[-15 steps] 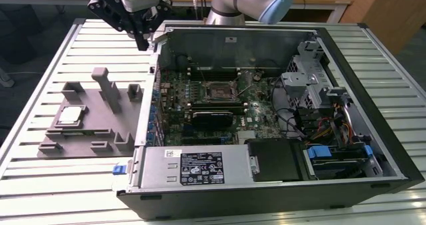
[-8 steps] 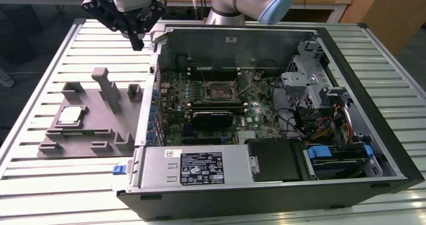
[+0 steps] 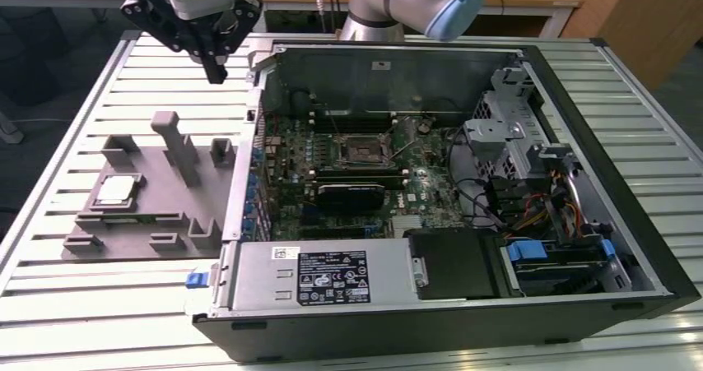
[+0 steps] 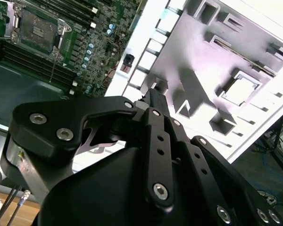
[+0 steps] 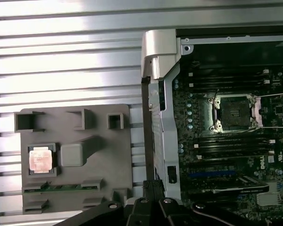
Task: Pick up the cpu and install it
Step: 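Reach for the cpu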
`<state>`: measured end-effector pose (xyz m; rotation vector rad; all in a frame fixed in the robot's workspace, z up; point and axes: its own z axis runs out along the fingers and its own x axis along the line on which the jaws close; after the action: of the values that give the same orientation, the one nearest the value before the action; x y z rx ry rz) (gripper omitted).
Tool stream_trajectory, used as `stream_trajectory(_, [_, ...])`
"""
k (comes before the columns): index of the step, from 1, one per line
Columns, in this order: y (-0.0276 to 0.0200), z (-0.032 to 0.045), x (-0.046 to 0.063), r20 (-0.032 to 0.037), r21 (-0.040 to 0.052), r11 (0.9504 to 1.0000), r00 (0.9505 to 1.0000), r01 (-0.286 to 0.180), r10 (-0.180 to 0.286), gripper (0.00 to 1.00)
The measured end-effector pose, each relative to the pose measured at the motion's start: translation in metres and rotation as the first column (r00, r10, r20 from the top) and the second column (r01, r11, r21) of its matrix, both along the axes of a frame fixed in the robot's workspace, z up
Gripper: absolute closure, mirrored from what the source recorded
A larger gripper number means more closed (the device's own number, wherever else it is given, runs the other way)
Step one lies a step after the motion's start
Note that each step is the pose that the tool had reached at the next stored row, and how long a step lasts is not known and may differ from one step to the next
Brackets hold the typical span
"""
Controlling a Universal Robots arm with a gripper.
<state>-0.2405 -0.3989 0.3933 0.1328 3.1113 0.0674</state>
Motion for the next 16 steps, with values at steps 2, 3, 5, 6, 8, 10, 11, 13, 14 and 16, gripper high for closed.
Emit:
stream_trajectory(2, [0.0000,0.0000,-0.003,0.0000,0.0001,1.0000,1.0000,0.000,0.000,0.89])
stream_trajectory(3, [0.0000,0.0000,-0.004,0.0000,0.0001,1.0000,1.0000,0.000,0.000,0.89])
stream_trajectory(5, [0.0000,0.0000,-0.007,0.0000,0.0001,1.0000,1.0000,0.001,-0.001,0.89])
stream_trajectory(6, [0.0000,0.0000,-0.008,0.0000,0.0000,1.0000,1.0000,0.001,-0.001,0.89])
stream_trajectory(8, [0.0000,-0.0001,-0.010,0.0001,0.0001,1.0000,1.0000,0.001,-0.001,0.89])
stream_trajectory(10, [0.0000,0.0000,-0.012,0.0000,0.0001,1.0000,1.0000,0.002,-0.002,0.89])
stream_trajectory(11, [0.0000,0.0000,-0.013,0.0000,0.0000,1.0000,1.0000,0.002,-0.002,0.89])
stream_trajectory(13, [0.0000,0.0000,-0.015,0.0001,0.0000,1.0000,1.0000,0.002,-0.002,0.89])
stream_trajectory(14, [0.0000,0.0000,-0.016,0.0001,0.0001,1.0000,1.0000,0.002,-0.002,0.89])
stream_trajectory(16, [0.0000,0.0000,-0.018,0.0001,0.0000,1.0000,1.0000,0.002,-0.002,0.89])
